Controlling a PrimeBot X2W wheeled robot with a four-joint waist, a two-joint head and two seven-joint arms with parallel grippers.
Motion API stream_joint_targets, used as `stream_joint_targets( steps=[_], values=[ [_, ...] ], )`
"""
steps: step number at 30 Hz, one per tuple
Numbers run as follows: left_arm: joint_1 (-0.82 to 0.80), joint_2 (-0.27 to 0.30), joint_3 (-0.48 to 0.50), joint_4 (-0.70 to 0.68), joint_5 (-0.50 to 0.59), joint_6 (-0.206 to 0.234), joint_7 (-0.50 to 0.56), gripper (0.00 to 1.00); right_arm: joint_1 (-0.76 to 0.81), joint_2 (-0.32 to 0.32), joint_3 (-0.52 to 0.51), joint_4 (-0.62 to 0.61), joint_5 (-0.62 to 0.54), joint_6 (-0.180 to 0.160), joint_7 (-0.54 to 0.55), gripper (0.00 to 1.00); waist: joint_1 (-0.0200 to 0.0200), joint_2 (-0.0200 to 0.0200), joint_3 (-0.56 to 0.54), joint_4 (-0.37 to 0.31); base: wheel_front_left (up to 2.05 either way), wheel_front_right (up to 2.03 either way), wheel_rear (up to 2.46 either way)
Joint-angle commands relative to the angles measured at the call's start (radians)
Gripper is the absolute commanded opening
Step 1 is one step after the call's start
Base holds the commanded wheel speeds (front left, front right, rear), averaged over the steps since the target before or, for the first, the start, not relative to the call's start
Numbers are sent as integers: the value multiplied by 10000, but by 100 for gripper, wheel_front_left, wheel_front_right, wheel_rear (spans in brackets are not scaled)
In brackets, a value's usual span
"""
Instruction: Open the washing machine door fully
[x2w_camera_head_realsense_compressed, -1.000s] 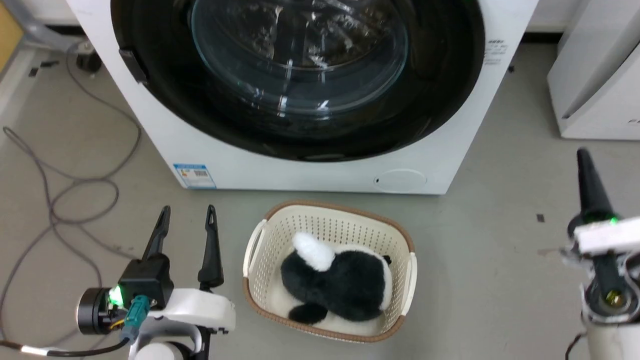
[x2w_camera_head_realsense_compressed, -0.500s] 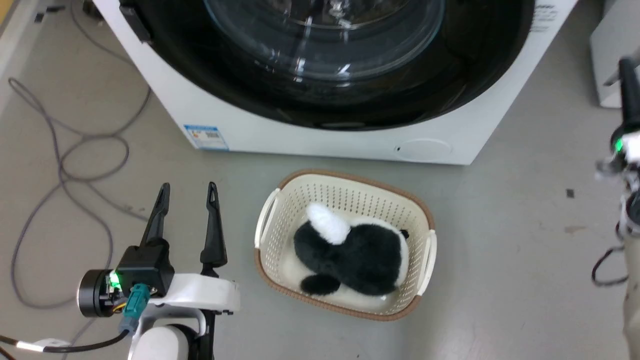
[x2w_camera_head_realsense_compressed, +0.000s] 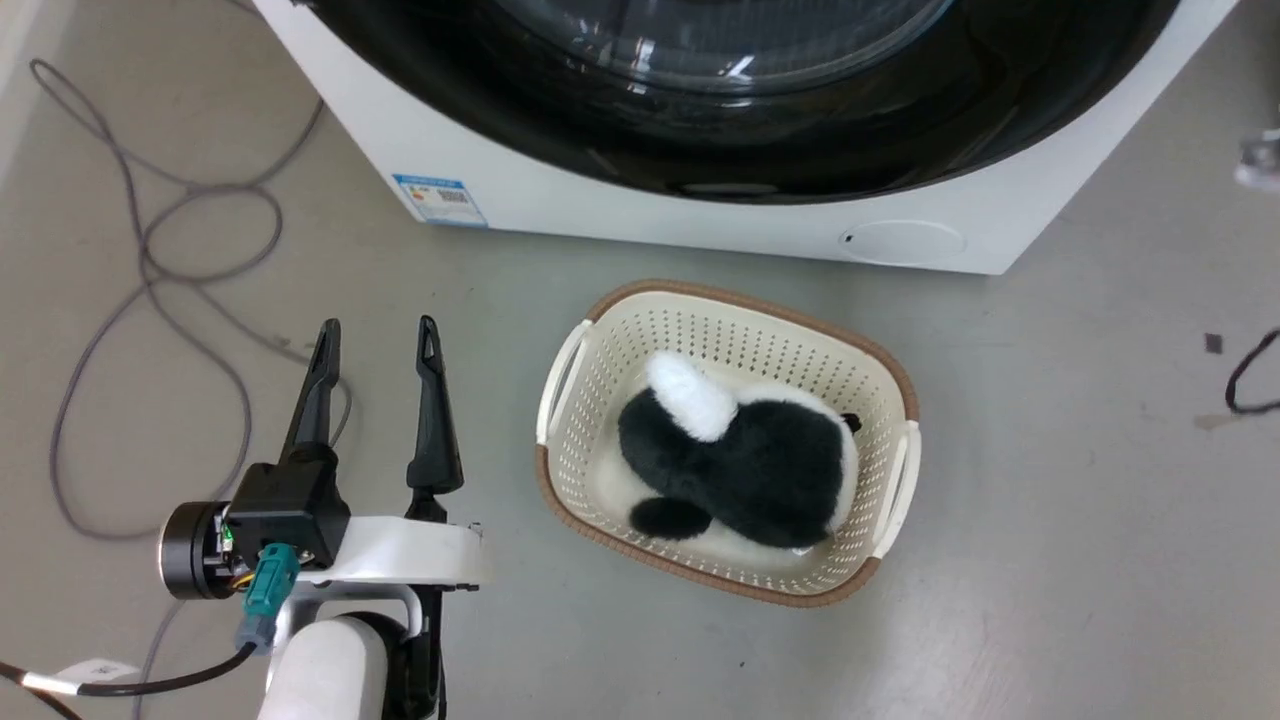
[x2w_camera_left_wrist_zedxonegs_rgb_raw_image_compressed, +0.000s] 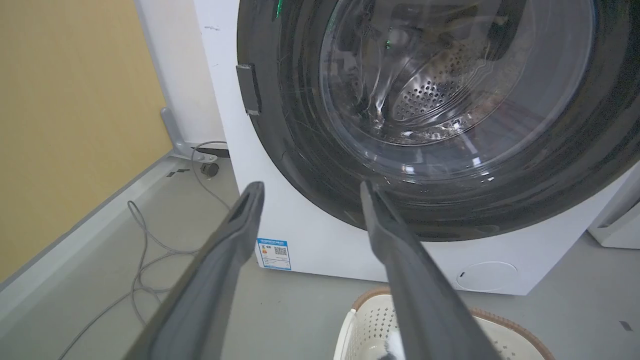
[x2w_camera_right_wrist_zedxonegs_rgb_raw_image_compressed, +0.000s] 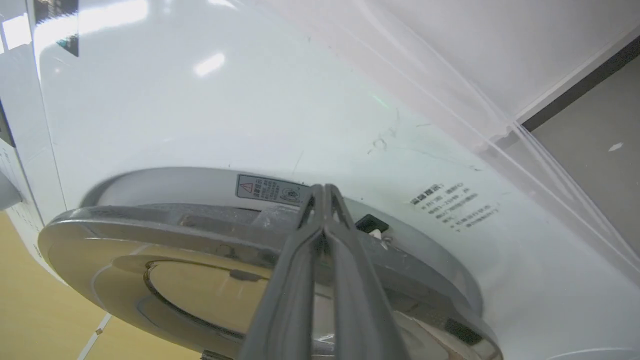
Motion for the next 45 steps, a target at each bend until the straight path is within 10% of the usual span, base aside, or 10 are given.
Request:
stream_joint_targets(
  steps=[1,19,45],
  values=[
    [-208,8,-50,-35,-79,85,-126,100,-435,-105,102,193,260,8,79,0,-1,-1,93,68,0,0,0],
    [-424,8,-136,75,-298,331,-502,100,-1833,-448,1614,1307,1831,9,2286,0,-1,-1,354,173,0,0,0],
    [371,8,353,425,-161,103,-741,100,521,-72,2678,655,3601,10,3922,0,-1,-1,-1125,-378,0,0,0]
  ],
)
